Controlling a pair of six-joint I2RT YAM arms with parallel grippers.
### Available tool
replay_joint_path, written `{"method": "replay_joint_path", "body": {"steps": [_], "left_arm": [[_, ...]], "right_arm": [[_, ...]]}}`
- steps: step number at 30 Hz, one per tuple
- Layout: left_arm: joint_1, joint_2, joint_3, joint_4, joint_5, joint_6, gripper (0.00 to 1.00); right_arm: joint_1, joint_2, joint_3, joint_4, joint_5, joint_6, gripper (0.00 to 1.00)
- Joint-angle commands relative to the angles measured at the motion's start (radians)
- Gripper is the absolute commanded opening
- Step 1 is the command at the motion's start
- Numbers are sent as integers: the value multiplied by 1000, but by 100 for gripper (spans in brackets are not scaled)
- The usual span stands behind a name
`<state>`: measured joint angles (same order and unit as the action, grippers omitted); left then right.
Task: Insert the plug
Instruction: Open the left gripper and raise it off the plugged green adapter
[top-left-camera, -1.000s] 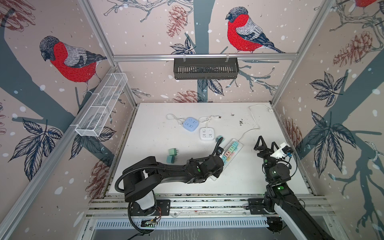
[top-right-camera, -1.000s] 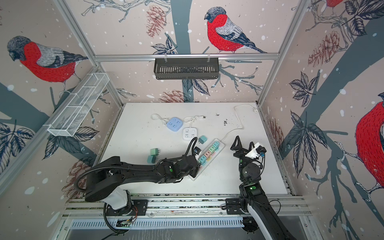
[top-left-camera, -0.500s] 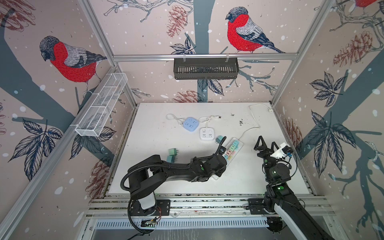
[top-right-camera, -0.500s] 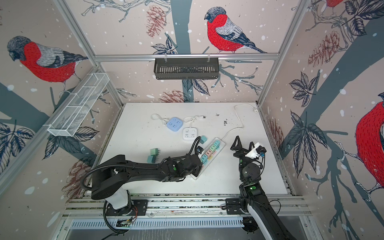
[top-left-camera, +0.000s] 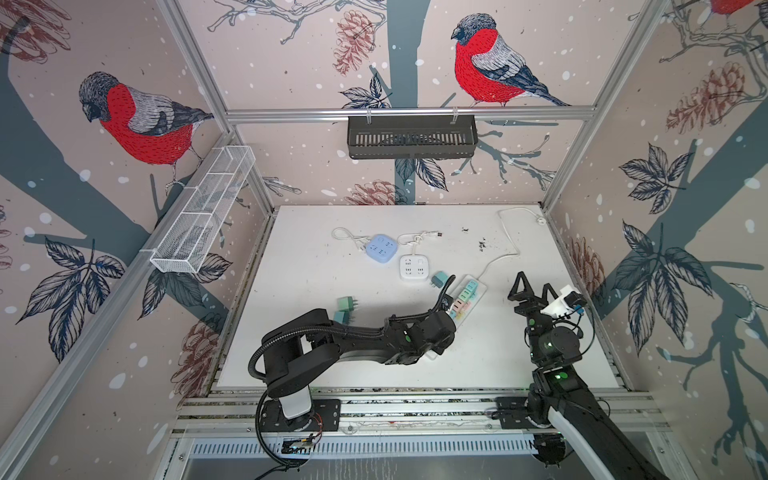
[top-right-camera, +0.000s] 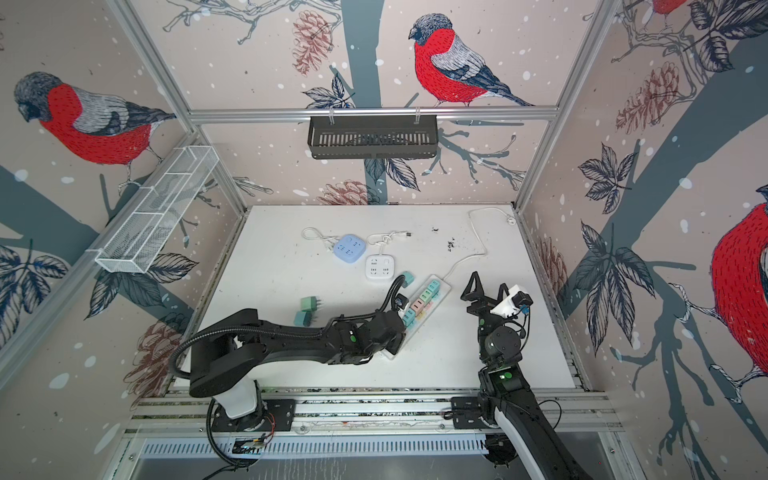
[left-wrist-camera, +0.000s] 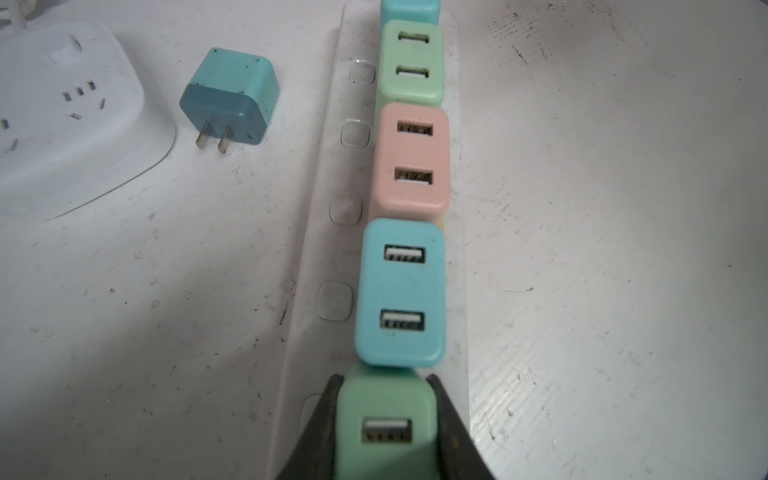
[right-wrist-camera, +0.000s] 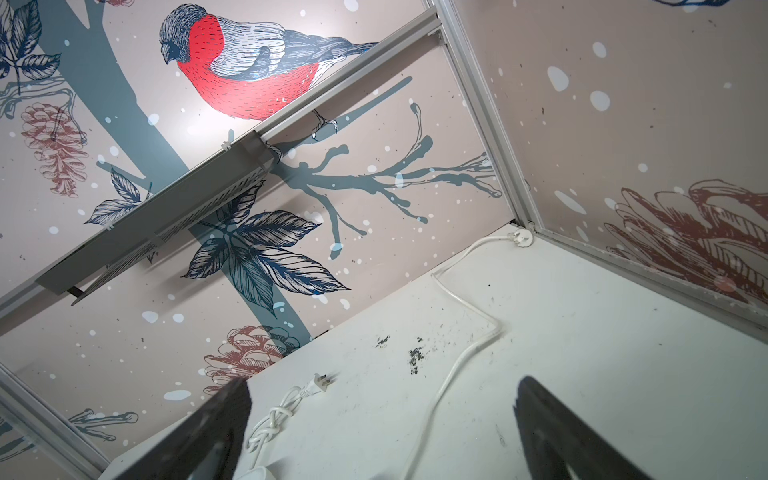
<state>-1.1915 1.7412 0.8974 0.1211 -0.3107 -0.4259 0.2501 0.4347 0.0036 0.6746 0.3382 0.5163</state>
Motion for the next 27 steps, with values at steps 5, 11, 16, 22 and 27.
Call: {"method": "replay_joint_path", "body": {"steps": [5,11,16,22,27], "left_arm": [[3,-4,13,-39,10,-24,14],[3,-63,46,-13,13,-12,64],[3,-170,75,9,-27,18,86],[4,-447,-26,281,-195,142,92],[26,-646,-230,665,-204,361,96]], "right_arm": [[2,1,-131,30,-7,-13,100],[1,-3,-129,29,-7,-13,100],[2,-4,-131,27,-7,-12,100],[0,-5,-132,25,16,-3,100],[0,18,-132,38,67,24,100]]}}
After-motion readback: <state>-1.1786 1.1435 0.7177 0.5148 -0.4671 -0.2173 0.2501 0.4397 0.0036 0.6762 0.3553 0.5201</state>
